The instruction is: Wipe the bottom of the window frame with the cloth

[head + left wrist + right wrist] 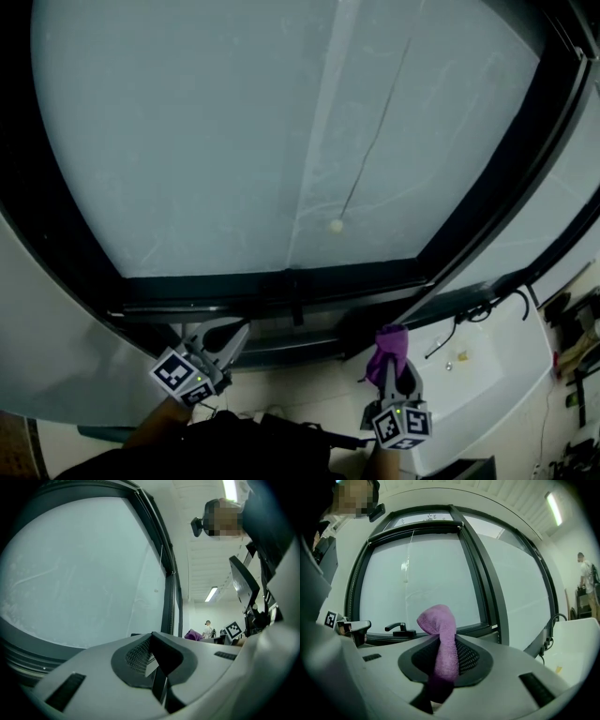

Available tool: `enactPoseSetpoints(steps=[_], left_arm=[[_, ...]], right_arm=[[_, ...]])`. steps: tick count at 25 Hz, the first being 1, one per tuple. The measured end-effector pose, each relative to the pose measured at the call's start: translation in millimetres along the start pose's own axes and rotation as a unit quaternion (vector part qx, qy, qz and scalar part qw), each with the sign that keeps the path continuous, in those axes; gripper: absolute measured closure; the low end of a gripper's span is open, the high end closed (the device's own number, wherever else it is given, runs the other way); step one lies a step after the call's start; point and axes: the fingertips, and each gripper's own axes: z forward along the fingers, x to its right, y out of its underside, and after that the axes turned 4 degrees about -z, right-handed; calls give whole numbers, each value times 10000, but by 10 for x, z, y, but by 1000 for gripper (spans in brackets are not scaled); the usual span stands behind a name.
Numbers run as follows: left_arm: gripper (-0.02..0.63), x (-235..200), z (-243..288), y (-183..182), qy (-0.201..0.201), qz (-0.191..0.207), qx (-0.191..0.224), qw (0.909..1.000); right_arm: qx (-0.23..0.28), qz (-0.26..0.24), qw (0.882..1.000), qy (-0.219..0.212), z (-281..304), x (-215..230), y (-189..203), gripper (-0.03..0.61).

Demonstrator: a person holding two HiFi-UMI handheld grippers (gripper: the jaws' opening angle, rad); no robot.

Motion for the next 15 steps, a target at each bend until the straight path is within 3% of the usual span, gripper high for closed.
enactPoseSetpoints(steps=[11,15], left_arm=[[611,31,23,6,86,-199,47,9998],[611,84,55,43,199,44,-46,9998]], right_arm=[[86,18,9999,68,-90,114,-74,499],[15,-119,9999,104,-84,193,-89,499]])
